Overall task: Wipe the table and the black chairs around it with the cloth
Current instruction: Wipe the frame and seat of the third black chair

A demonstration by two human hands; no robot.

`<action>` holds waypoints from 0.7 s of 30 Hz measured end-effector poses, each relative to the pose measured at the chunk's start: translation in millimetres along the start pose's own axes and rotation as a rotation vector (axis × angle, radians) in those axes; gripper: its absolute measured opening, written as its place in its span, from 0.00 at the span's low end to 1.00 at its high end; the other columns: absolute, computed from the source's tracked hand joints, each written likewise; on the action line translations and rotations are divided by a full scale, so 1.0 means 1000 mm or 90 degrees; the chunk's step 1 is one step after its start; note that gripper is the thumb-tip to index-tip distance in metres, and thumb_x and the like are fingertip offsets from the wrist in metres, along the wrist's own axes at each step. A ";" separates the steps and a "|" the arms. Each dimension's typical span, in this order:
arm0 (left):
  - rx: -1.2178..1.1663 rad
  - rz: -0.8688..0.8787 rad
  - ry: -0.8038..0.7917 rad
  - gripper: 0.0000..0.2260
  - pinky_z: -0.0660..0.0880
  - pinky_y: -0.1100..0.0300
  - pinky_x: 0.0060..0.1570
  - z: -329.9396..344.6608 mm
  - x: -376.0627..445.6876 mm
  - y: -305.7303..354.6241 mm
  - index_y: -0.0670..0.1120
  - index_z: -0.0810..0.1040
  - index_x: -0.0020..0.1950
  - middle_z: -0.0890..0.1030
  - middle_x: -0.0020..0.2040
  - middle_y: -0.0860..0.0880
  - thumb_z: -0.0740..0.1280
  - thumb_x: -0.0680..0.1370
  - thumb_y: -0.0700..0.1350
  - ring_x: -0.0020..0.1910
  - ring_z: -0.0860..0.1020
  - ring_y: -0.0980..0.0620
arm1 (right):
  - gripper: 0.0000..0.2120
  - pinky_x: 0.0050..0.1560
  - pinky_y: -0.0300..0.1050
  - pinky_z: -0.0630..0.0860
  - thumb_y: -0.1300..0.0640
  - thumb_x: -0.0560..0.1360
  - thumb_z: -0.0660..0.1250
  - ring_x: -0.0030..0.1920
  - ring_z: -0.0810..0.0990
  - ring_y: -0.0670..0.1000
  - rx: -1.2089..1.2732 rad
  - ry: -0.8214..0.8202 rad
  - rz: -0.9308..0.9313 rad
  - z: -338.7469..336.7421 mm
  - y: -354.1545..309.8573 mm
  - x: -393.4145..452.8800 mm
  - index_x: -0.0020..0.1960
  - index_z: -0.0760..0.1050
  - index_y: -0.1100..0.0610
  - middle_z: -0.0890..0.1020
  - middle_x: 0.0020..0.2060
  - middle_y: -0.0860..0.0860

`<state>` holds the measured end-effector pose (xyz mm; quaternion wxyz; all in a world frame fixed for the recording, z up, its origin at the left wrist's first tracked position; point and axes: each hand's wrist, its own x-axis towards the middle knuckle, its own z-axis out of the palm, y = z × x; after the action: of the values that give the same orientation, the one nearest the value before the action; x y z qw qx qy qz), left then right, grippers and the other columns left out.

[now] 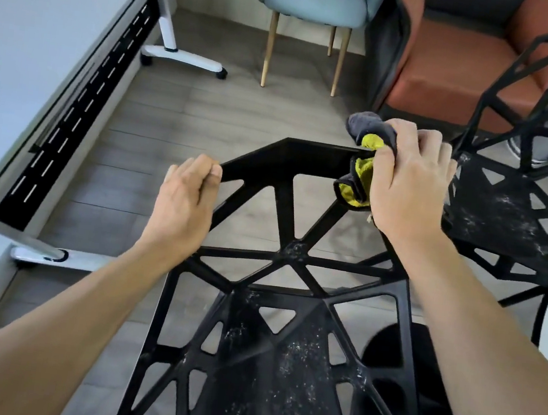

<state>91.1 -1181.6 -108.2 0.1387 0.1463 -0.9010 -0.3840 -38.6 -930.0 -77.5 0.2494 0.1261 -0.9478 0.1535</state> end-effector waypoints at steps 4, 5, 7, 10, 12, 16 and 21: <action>-0.128 -0.108 0.041 0.08 0.77 0.53 0.46 -0.007 -0.013 -0.014 0.53 0.73 0.52 0.79 0.46 0.51 0.56 0.85 0.52 0.47 0.78 0.50 | 0.23 0.66 0.57 0.67 0.55 0.82 0.60 0.61 0.70 0.64 -0.007 -0.002 -0.090 -0.015 0.006 -0.032 0.77 0.67 0.53 0.71 0.65 0.61; -0.157 -0.130 0.049 0.08 0.79 0.52 0.48 -0.010 -0.017 -0.018 0.53 0.75 0.53 0.82 0.46 0.52 0.57 0.85 0.52 0.48 0.80 0.49 | 0.22 0.66 0.56 0.68 0.57 0.81 0.62 0.60 0.71 0.63 0.042 0.021 -0.071 -0.017 0.004 -0.036 0.75 0.69 0.54 0.71 0.64 0.62; -0.200 -0.157 0.056 0.08 0.79 0.53 0.54 -0.018 -0.022 -0.027 0.54 0.79 0.53 0.84 0.46 0.53 0.60 0.85 0.50 0.50 0.83 0.50 | 0.21 0.67 0.53 0.71 0.60 0.80 0.65 0.60 0.72 0.60 0.185 0.082 -0.022 -0.022 -0.007 -0.041 0.72 0.72 0.57 0.72 0.60 0.63; -0.237 -0.171 0.057 0.08 0.79 0.48 0.60 -0.027 -0.020 -0.034 0.55 0.83 0.50 0.86 0.45 0.54 0.64 0.83 0.48 0.50 0.84 0.53 | 0.19 0.66 0.45 0.71 0.60 0.80 0.68 0.60 0.72 0.55 0.287 0.153 -0.030 -0.009 -0.049 -0.057 0.70 0.74 0.61 0.72 0.58 0.64; -0.289 -0.184 0.045 0.09 0.79 0.51 0.60 -0.031 -0.019 -0.034 0.54 0.84 0.50 0.87 0.46 0.53 0.65 0.83 0.44 0.50 0.85 0.54 | 0.19 0.65 0.46 0.72 0.60 0.79 0.70 0.60 0.74 0.58 0.311 0.135 -0.038 0.019 -0.079 -0.069 0.69 0.76 0.60 0.73 0.58 0.62; -0.345 -0.197 -0.015 0.09 0.79 0.54 0.61 -0.038 -0.012 -0.038 0.52 0.85 0.52 0.87 0.48 0.51 0.65 0.83 0.42 0.52 0.85 0.53 | 0.19 0.61 0.48 0.75 0.62 0.76 0.71 0.55 0.75 0.58 0.380 0.160 0.068 0.063 -0.131 -0.087 0.66 0.77 0.61 0.73 0.55 0.61; -0.379 -0.189 -0.058 0.10 0.79 0.49 0.61 -0.042 -0.009 -0.048 0.51 0.86 0.51 0.87 0.48 0.48 0.65 0.83 0.41 0.53 0.85 0.49 | 0.16 0.55 0.54 0.78 0.62 0.78 0.69 0.54 0.77 0.57 0.451 0.020 0.015 0.086 -0.199 -0.159 0.66 0.76 0.61 0.75 0.56 0.58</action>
<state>121.8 -1237.2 -116.9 0.0774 0.2121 -0.7235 -0.6523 120.9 -1117.7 -185.3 0.2034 0.1915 -0.8332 0.4773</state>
